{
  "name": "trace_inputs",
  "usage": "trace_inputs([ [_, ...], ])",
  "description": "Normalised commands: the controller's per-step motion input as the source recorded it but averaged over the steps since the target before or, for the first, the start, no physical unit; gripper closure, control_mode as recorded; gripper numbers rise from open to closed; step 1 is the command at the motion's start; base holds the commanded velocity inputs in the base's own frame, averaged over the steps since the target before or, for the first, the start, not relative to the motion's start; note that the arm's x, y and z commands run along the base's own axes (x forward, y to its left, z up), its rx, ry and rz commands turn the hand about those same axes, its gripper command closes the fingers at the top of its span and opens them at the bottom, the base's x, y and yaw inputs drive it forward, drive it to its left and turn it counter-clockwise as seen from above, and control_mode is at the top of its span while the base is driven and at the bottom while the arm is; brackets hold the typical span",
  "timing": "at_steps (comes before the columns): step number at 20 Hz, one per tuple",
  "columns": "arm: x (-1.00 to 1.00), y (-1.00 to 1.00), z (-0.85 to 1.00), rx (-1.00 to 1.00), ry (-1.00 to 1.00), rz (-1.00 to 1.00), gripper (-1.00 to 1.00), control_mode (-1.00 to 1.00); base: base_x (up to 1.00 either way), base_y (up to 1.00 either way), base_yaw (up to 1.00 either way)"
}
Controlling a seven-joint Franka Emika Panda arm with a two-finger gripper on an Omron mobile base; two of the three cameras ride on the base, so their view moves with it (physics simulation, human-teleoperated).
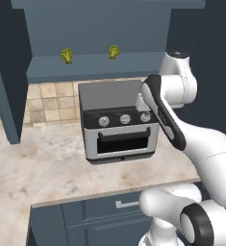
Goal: Pick the broccolis from the cabinet and place them in one bowl. Pick the cucumber from the sink and place it in the other bowl.
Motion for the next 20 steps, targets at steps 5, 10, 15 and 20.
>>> trace_inputs([
  [5,-0.3,0.48,0.13,-0.01,-0.21,-0.15,-1.0,-1.0,0.0,0.0,0.0],
  [10,-0.03,0.38,0.34,-0.03,-0.14,-0.17,-1.0,-1.0,0.0,0.0,0.0],
  [15,-0.15,0.07,0.56,-0.01,-0.04,-0.1,-1.0,-1.0,0.0,0.0,0.0],
  [20,-0.17,0.0,0.59,0.0,0.0,-0.03,-1.0,-1.0,0.0,0.0,0.0],
])
